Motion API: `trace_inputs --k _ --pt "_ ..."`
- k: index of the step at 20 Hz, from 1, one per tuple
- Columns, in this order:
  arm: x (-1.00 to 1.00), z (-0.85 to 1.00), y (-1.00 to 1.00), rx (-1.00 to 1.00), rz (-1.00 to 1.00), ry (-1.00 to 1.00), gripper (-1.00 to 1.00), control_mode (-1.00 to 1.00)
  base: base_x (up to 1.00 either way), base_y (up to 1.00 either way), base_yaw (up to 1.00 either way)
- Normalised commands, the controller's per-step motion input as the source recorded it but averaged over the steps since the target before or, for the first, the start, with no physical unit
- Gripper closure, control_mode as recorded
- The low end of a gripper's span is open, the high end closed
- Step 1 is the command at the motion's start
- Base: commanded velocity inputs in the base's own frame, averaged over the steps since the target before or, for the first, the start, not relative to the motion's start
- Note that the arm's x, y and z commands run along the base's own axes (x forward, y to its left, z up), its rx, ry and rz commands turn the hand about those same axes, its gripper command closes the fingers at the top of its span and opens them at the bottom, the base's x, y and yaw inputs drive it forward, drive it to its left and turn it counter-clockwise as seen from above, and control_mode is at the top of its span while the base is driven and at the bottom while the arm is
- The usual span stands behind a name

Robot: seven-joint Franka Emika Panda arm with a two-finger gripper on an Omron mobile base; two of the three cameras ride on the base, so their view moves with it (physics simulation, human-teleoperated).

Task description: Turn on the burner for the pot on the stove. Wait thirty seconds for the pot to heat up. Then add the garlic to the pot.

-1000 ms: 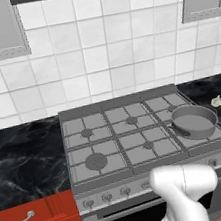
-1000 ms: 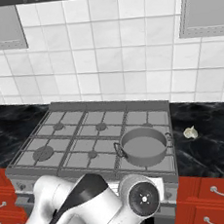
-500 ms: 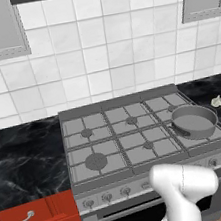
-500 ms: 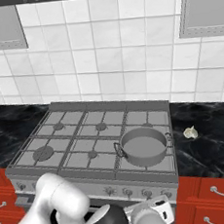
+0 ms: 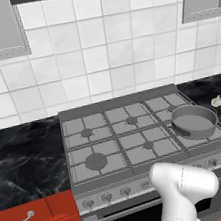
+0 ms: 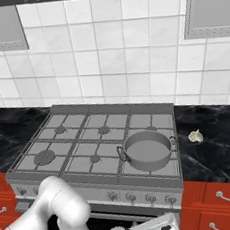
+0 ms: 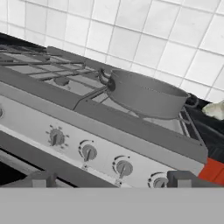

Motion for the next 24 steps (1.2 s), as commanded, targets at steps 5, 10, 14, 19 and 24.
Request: trace_inputs --k 5,10,14,19,24 --pt "-0.01 -0.32 -0.51 0.0 0.0 -0.24 -1.0 -1.0 0.0 0.0 0.0" --pt "0.0 -0.08 -0.33 0.01 -0.05 -0.17 -1.0 -1.0 0.0 0.0 0.0" --pt "0.0 -0.13 -0.17 0.05 0.0 -0.19 -1.0 -1.0 0.0 0.0 0.0" --pt "0.1 -0.24 -0.03 0.02 0.01 -0.14 -1.0 -1.0 0.0 0.0 0.0" --pt "0.1 -0.26 0.0 0.0 0.04 -0.04 -1.0 -1.0 0.0 0.0 0.0"
